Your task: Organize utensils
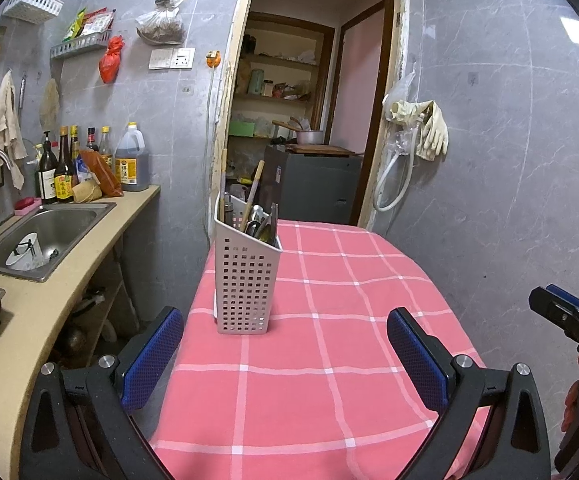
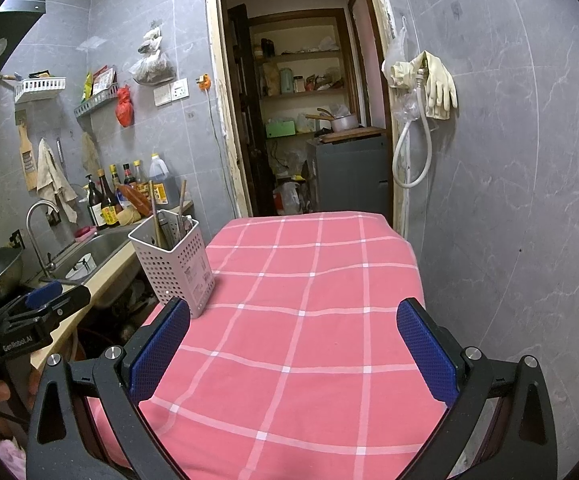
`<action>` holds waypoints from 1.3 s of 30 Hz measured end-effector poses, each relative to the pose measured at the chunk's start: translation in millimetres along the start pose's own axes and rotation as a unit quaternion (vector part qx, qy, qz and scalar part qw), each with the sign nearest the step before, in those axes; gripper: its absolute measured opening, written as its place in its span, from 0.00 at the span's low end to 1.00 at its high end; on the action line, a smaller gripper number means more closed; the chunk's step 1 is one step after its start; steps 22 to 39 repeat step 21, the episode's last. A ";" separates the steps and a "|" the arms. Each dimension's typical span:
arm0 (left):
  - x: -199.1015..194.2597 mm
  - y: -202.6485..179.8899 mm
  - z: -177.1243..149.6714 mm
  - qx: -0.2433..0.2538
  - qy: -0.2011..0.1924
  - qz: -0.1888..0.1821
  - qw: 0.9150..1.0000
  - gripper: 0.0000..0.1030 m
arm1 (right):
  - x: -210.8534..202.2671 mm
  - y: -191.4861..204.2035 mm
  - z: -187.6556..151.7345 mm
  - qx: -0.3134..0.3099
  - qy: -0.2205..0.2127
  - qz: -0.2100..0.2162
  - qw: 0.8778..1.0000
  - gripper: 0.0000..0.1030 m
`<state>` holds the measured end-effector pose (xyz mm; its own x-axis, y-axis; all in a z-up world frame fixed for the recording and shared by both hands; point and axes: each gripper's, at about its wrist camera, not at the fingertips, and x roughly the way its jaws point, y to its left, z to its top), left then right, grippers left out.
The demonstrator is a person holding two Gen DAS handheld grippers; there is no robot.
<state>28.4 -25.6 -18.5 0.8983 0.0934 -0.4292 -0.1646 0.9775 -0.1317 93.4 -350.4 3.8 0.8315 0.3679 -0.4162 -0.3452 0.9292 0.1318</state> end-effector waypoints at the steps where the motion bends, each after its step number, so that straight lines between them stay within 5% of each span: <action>1: -0.1 -0.7 -1.2 0.001 0.001 0.005 1.000 0.99 | 0.1 0.1 -0.5 0.000 0.000 0.000 1.000 0.99; 39: 13.6 7.5 2.3 0.017 0.020 0.012 1.000 0.99 | 25.0 8.3 3.5 -0.002 0.024 0.000 1.000 0.99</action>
